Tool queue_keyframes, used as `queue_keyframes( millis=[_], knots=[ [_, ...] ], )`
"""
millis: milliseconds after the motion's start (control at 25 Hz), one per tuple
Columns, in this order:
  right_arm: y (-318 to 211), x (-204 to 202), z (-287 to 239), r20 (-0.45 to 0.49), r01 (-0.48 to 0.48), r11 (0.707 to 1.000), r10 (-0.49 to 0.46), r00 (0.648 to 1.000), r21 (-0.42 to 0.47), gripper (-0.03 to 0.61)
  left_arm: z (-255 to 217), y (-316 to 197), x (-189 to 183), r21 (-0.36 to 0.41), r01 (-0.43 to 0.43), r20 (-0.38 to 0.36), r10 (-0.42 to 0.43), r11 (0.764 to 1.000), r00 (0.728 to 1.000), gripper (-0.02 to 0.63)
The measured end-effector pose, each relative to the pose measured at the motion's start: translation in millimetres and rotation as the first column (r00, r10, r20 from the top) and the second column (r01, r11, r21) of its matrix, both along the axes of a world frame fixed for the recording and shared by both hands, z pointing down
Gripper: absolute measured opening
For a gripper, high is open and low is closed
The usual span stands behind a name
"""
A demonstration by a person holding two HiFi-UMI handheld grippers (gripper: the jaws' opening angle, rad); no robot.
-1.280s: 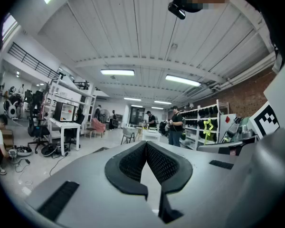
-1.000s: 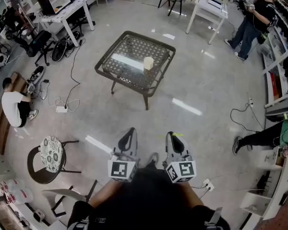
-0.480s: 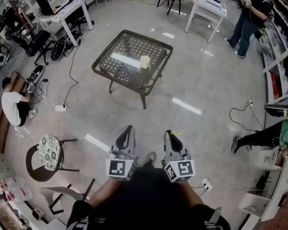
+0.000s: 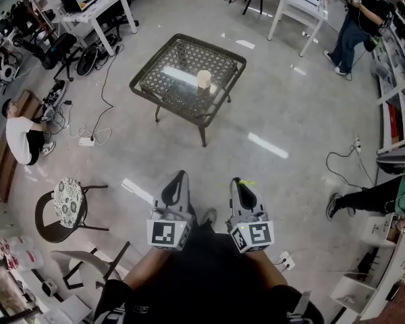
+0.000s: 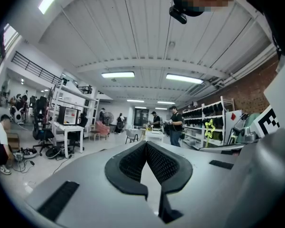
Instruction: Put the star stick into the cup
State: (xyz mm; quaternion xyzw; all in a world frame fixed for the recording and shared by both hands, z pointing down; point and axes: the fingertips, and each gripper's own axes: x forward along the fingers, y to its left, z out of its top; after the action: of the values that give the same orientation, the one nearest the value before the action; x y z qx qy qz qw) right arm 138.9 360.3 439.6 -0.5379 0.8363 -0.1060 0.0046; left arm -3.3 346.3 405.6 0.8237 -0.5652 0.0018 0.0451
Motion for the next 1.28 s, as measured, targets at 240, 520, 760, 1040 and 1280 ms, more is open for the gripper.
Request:
queue_keyframes(
  millis=[240, 520, 760, 1040, 1280],
  knots=[
    [-13.5, 9.3, 11.0, 0.010, 0.002, 1.000, -0.002, 1.000, -0.012, 0.020, 9.2, -8.8, 6.2, -0.014, 0.010, 0.009, -0.010, 1.000, 1.000, 0.017],
    [-46.5, 8.0, 19.3, 0.004, -0.001, 1.000, 0.002, 1.000, -0.018, 0.020, 21.4, -42.0, 5.5, -0.036, 0.012, 0.018, -0.011, 0.999, 1.000, 0.017],
    [-90.0, 2.7, 23.3, -0.005, -0.003, 1.000, 0.002, 1.000, -0.025, 0.020, 24.1, -89.3, 5.2, -0.023, -0.004, -0.018, 0.004, 1.000, 1.000, 0.017],
    [-161.1, -14.6, 25.9, -0.020, -0.008, 0.999, 0.007, 1.000, -0.045, 0.020, 30.8, -164.4, -13.9, -0.039, -0.013, -0.004, 0.013, 0.999, 1.000, 0.017],
    [-231.9, -35.0, 23.6, -0.038, -0.019, 0.998, 0.017, 0.999, -0.060, 0.019, 29.7, -240.1, -30.0, -0.070, -0.036, -0.025, 0.034, 0.997, 0.999, 0.017]
  ],
)
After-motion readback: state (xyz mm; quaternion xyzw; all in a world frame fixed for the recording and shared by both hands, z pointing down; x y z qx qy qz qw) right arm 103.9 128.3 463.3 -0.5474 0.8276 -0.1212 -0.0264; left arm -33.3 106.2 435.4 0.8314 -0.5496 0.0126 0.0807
